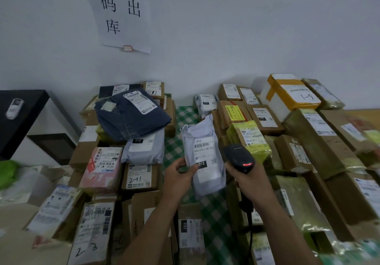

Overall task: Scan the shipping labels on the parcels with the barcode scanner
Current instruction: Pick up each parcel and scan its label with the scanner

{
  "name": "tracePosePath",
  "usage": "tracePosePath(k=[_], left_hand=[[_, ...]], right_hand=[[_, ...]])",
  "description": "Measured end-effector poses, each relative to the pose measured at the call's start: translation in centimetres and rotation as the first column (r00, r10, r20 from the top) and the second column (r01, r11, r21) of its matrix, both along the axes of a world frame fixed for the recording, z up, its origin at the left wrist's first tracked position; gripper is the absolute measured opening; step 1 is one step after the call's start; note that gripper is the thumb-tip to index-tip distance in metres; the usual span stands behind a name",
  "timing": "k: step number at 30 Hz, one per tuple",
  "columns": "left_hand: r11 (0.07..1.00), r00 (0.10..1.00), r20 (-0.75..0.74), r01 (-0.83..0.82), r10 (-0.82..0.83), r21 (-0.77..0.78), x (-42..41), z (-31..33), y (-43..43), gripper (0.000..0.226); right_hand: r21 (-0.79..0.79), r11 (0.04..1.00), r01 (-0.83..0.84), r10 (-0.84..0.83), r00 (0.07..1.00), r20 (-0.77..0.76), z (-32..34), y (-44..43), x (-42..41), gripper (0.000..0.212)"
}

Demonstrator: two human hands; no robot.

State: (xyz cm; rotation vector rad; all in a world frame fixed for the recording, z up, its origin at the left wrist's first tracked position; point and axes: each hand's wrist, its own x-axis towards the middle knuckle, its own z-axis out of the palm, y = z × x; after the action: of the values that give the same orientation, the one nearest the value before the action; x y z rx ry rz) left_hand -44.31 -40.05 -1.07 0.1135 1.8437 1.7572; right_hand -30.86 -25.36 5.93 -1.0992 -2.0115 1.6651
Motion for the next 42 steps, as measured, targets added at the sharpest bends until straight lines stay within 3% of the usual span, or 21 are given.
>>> tracePosePath(k=[2, 6, 15, 23, 37, 42], left_hand=[[0.999, 1.0, -0.004, -0.031, 0.031, 0.008, -0.7, -0.5, 0.8, 0.035], [0.998, 0.997, -0.035, -0.065, 0.064, -0.024, -1.8, -1.7, 2.5, 0.041], [0.99, 0.996, -0.01, -0.086, 0.086, -0.11, -3.7, -4.4, 3.9, 0.04], [0.99, 0.995, 0.011, -0.097, 0.098, -0.104, -3.8, -4.9, 3.7, 0.043], [0.99, 0.992, 0.052, -0.113, 0.117, -0.08, -4.2, -6.3, 4.2, 0.03], [0.975, 0.996, 0.087, -0.002, 0.022, -0.22, -4.8, -7.9, 5.3, 0.019]], right_hand=[[-0.014, 0.999, -0.038, 0.038, 0.999, 0.012, 0.4, -0.5, -0.6, 0.025], [-0.122, 0.987, -0.102, 0.11, 0.992, 0.059, 1.1, -1.6, -1.8, 0.03], [-0.13, 0.964, -0.234, 0.244, 0.967, 0.074, 2.4, -2.4, -2.3, 0.014], [-0.152, 0.963, -0.223, 0.241, 0.964, 0.112, 2.0, -2.2, -2.5, 0.024], [-0.198, 0.956, -0.214, 0.235, 0.968, 0.085, 1.0, -1.4, -2.7, 0.015], [-0.234, 0.966, -0.111, 0.13, 0.989, 0.065, -0.4, 0.0, -2.9, 0.023]])
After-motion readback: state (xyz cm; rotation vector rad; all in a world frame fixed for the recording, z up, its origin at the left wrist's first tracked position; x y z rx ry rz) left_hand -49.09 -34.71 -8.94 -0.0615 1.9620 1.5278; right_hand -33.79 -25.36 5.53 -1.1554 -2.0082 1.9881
